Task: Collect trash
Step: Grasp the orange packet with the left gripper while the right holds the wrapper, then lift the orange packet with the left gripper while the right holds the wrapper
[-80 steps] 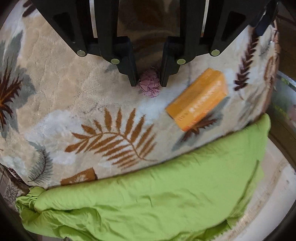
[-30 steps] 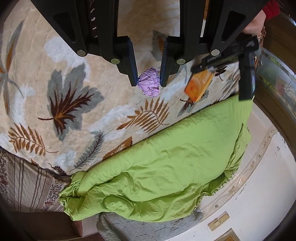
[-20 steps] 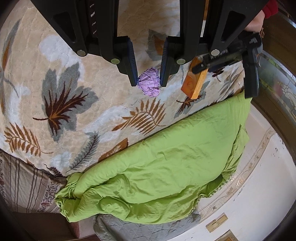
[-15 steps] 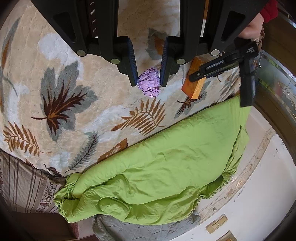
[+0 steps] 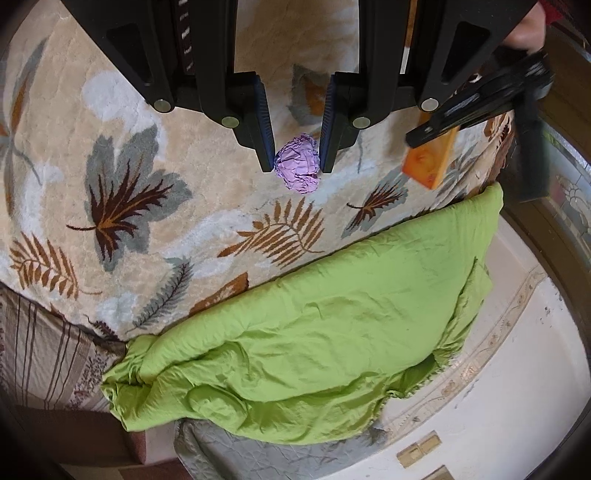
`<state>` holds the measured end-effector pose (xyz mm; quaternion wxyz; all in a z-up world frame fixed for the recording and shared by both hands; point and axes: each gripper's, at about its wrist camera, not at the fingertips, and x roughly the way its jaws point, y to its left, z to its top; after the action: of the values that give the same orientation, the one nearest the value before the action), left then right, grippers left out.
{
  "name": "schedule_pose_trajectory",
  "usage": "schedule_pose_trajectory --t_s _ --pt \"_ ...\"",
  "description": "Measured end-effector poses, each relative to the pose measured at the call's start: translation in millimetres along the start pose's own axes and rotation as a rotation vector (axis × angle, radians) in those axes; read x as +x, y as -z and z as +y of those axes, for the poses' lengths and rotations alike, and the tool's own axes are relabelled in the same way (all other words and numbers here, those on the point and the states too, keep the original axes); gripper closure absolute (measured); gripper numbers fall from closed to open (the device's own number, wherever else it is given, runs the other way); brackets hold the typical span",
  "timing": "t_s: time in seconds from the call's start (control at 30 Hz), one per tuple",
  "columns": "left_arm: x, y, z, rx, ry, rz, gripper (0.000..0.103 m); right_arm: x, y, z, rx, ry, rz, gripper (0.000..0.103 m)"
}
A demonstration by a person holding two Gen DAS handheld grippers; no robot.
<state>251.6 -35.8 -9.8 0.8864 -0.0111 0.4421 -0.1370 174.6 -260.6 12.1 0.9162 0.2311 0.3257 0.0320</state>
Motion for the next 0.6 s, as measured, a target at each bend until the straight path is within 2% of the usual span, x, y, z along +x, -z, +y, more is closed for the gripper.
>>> schedule_pose_trajectory --t_s 0.2,0.33,0.47,0.6 --pt "-84 38 -24 0.023 0.043 -0.107 0.079 -41 11 11 -0.062 -0.026 -0.045 0.077" --pt "-131 72 -39 0.062 0.062 -0.158 0.079 -76 38 20 -0.141 -0.059 -0.050 0.077" --pt "-159 114 -46 0.083 0.070 -0.167 0.079 -107 76 23 -0.213 -0.076 -0.020 0.077" --pt "-164 155 -53 0.102 0.048 -0.160 0.079 -127 105 23 -0.257 -0.076 0.012 0.077"
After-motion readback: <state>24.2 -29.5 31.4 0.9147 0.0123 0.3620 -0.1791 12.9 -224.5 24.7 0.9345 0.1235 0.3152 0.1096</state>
